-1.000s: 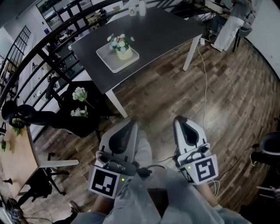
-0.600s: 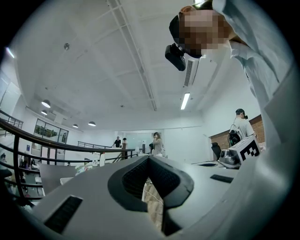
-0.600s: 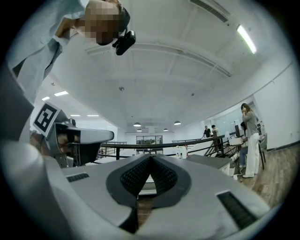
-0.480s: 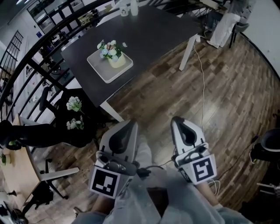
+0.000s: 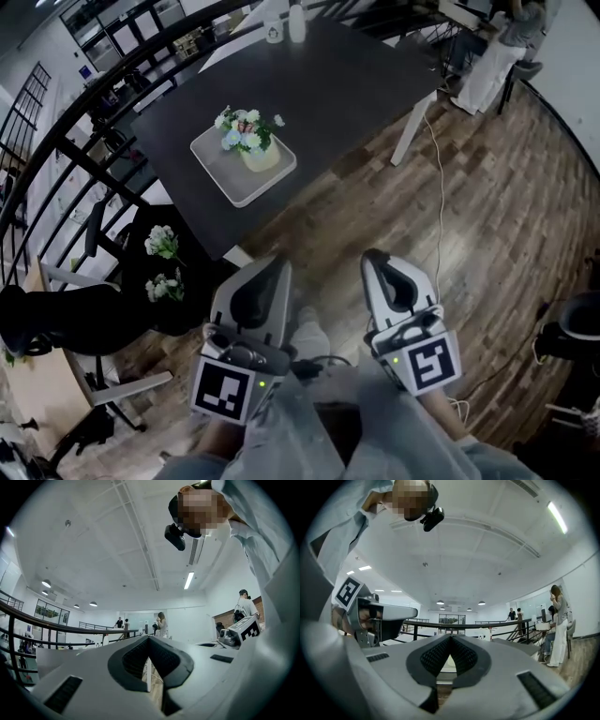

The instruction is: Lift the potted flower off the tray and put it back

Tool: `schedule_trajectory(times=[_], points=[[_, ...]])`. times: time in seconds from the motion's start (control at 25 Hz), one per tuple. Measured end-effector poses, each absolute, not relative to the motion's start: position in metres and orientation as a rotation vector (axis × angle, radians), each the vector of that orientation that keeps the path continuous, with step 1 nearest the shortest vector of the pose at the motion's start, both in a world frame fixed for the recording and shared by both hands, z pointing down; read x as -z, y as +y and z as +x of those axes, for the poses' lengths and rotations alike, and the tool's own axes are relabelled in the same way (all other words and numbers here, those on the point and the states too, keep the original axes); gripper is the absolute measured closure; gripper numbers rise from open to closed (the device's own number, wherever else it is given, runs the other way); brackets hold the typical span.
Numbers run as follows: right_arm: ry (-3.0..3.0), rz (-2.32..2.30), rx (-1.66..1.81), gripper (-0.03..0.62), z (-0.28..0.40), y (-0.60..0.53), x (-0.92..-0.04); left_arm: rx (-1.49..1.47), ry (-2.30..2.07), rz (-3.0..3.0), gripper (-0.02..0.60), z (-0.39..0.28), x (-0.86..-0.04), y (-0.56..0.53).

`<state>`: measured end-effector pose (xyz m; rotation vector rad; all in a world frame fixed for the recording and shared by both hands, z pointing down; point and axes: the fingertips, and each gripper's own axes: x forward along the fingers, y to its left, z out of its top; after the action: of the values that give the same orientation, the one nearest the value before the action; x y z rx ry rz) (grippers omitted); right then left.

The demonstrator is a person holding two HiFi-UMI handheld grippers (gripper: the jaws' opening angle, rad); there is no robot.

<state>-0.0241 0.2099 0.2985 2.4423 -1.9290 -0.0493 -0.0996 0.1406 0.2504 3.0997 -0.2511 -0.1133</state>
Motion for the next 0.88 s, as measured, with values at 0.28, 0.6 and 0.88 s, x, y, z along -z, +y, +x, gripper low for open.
schedule_trajectory(times=[0.28,0.6,0.88], points=[[-1.94,2.415,0.067,0.592,-0.002,0.172,-0.292,0.159,-0.285,3.091,0.583,-0.079,-0.246,0.101],[-1.971,2.409,0.083,0.592,0.021,0.132,-0.284,0.168,-0.325,3.086,0.583,-0.061,-0.242,0.062],[-2.006,2.39,0.056,0.592,0.032,0.098,-0.291,0.17,-0.387,3.084,0.583,-0.058,-0.249,0.027]])
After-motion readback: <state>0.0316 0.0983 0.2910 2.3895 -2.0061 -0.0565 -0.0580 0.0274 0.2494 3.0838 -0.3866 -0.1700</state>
